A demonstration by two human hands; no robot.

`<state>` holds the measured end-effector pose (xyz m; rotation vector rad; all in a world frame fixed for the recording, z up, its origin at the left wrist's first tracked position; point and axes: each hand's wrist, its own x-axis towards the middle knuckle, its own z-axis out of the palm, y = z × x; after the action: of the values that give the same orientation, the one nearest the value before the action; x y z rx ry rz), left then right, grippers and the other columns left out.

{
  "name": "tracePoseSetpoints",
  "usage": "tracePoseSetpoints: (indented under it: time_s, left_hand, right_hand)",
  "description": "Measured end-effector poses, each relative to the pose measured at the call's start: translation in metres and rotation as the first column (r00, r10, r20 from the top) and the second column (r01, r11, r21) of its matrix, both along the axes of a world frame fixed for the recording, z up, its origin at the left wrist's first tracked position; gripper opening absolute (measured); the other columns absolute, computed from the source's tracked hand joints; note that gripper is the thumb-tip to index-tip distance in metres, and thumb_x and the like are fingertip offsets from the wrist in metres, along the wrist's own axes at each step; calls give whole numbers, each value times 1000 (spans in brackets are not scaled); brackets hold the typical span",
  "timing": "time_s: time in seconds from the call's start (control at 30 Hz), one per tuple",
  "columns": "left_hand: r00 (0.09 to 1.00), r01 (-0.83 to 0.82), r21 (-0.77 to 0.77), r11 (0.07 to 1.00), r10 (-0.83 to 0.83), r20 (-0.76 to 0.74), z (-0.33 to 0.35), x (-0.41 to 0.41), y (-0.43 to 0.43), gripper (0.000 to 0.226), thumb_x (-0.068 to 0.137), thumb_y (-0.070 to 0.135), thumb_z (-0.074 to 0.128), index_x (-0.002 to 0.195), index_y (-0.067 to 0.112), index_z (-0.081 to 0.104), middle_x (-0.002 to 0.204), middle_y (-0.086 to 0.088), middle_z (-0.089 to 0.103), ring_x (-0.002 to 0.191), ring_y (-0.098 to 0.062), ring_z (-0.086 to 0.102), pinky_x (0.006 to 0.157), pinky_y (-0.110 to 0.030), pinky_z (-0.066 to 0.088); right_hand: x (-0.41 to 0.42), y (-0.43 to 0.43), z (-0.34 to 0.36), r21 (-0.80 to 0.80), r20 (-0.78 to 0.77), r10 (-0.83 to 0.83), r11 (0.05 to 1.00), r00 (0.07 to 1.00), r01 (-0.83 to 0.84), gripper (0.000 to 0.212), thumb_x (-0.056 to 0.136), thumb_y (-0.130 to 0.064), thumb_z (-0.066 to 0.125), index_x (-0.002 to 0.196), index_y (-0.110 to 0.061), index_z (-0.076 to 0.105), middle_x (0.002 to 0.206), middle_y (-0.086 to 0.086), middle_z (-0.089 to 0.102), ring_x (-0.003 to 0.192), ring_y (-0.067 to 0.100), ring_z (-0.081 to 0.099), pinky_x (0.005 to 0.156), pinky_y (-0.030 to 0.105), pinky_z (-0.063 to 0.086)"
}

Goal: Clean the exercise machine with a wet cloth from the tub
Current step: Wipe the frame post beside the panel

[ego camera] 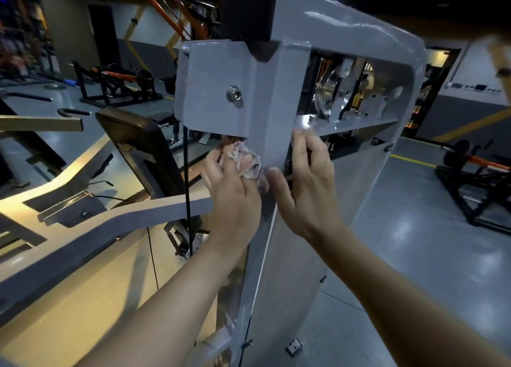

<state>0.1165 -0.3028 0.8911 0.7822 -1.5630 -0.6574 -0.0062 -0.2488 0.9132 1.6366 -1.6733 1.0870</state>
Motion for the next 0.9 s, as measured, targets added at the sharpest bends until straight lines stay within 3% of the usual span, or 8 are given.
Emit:
tracePoseSetpoints:
  time_s: [0.07, 0.23, 0.37, 0.47, 0.53, 0.67, 0.8, 0.9]
  left_hand:
    - [1000, 9, 2, 1000, -9, 18, -20, 3, 2, 45, 109, 29, 36, 150, 12, 37, 150, -4, 30, 138, -25, 33, 113, -33, 39]
    - [991, 75, 169, 983, -55, -124, -2, 2, 11, 50, 99, 41, 36, 145, 24, 39, 143, -5, 34, 133, -31, 41, 112, -52, 42]
    - [985, 6, 95, 995, 11, -170, 25, -10, 5, 30, 98, 22, 34, 122, 26, 51, 139, -16, 39, 131, -28, 40, 115, -48, 35]
    - [984, 3, 192, 981, 31, -176, -21, -11, 11, 41, 103, 7, 42, 143, 2, 47, 144, -10, 41, 132, -8, 44, 108, -30, 43]
    - [992, -28, 207, 978, 52, -112, -45, -6, 24, 44, 96, -5, 49, 140, -4, 51, 148, -17, 42, 137, -26, 43, 110, -45, 44]
    - [990, 56, 183, 982, -31, -140, -16, -8, 8, 48, 103, 31, 39, 150, 17, 40, 149, -4, 34, 138, -28, 37, 113, -49, 41]
    - [995, 43, 130, 991, -31, -94, -1, -9, -16, 48, 99, 6, 37, 147, 3, 43, 147, -11, 38, 139, -29, 37, 122, -44, 29]
    - [981, 157, 177, 972, -133, -139, -33, -4, 2, 65, 98, 26, 37, 160, 14, 25, 161, -8, 30, 142, -21, 39, 120, -36, 36]
  right_hand:
    - [-3, -3, 0, -26, 24, -4, 1000, 1000, 5, 69, 103, -51, 37, 152, -3, 41, 150, 16, 42, 139, 28, 41, 112, 48, 35]
    - [-12, -5, 2, -43, 25, -10, 999, 1000, 11, 61, 105, -50, 41, 146, -5, 50, 140, 13, 51, 132, 27, 46, 106, 49, 40]
    - [-14, -7, 3, -96, -2, 11, 995, 1000, -11, 61, 104, -48, 48, 140, 0, 55, 132, 17, 54, 122, 31, 51, 101, 49, 45]
    - [-15, -8, 3, -125, -12, 12, 992, 1000, -14, 61, 103, -46, 50, 139, 3, 55, 128, 19, 56, 119, 31, 52, 101, 45, 46]
    - [-13, -8, 2, -141, -6, 13, 990, 1000, -13, 61, 103, -45, 50, 138, 4, 55, 128, 21, 55, 119, 31, 51, 102, 44, 46]
    - [-11, -9, 0, -143, -2, 17, 990, 1000, -17, 58, 103, -42, 51, 138, 4, 55, 128, 22, 55, 120, 33, 51, 104, 40, 44]
    - [-13, -10, 1, -136, -13, 3, 991, 1000, -5, 54, 103, -38, 55, 139, 3, 55, 128, 22, 55, 119, 33, 51, 104, 32, 40]
    - [-13, -11, 1, -146, -26, 8, 989, 1000, -12, 54, 103, -38, 53, 138, 4, 55, 127, 23, 55, 117, 34, 51, 103, 30, 38]
